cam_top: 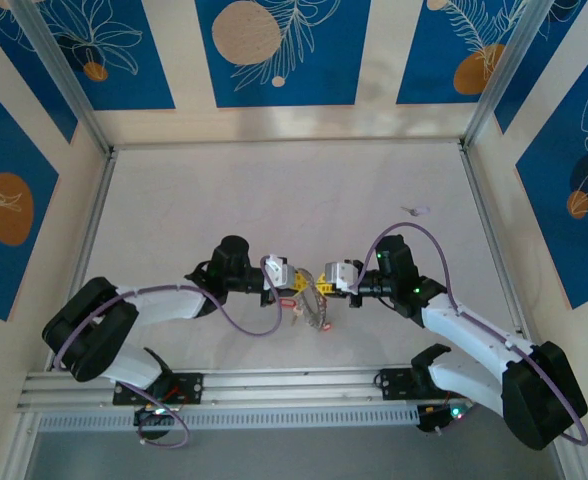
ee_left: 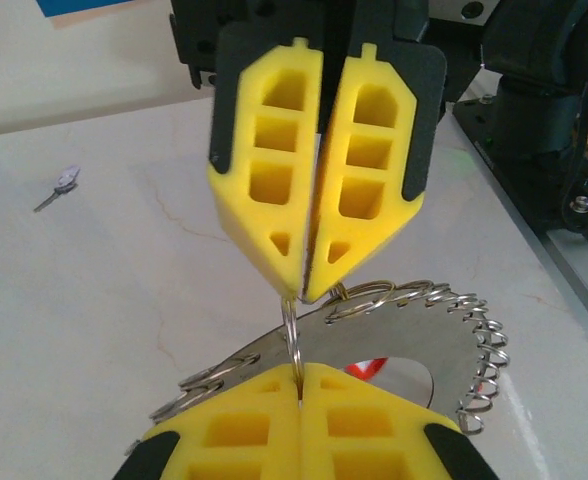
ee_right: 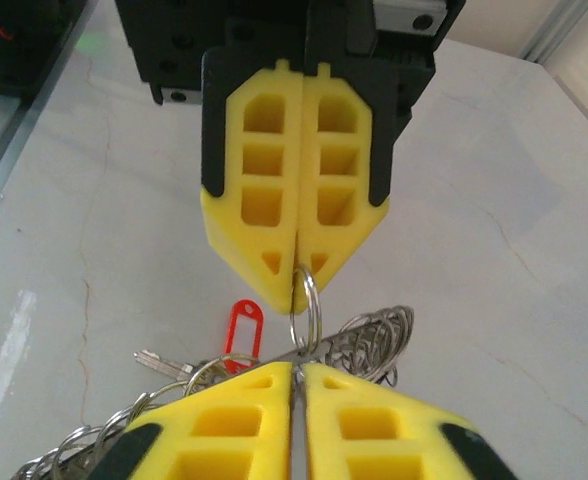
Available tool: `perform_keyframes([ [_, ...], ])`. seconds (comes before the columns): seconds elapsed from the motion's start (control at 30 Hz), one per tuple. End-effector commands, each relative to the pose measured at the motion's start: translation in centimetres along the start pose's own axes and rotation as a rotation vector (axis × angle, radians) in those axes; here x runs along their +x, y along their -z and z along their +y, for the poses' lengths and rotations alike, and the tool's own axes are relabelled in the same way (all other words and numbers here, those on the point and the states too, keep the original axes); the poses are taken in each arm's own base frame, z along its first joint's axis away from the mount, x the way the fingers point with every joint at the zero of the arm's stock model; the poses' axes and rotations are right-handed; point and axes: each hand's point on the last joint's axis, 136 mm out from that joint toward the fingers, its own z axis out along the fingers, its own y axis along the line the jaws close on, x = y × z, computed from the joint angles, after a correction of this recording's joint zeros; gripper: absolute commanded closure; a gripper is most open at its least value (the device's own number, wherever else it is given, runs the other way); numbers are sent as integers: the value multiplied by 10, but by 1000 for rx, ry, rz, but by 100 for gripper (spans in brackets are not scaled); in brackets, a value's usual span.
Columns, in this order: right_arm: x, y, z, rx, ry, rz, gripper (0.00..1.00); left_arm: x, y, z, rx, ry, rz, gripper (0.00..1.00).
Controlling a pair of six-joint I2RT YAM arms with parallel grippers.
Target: Put the keys on the keyring
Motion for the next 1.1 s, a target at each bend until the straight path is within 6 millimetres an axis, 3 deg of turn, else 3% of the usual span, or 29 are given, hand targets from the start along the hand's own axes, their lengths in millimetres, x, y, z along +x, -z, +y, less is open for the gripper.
perform_keyframes([
  [0.0,-5,1,4,-21,17,-33,79,-6,-2,-2,39,11,-30,100],
  [0.5,-12,-8,12,-121,5,-62,85,-16,-10,-9,98,-1,-65,100],
  [0.8,-9,-8,9,-99,13,-49,100,-13,-11,-7,83,1,-43,100],
  [0.9,-8,-6,8,-89,12,-23,100,-8,-9,-2,49,3,7,84],
  [1.07,-6,-2,9,-91,10,18,100,-15,-5,0,29,-20,3,81],
])
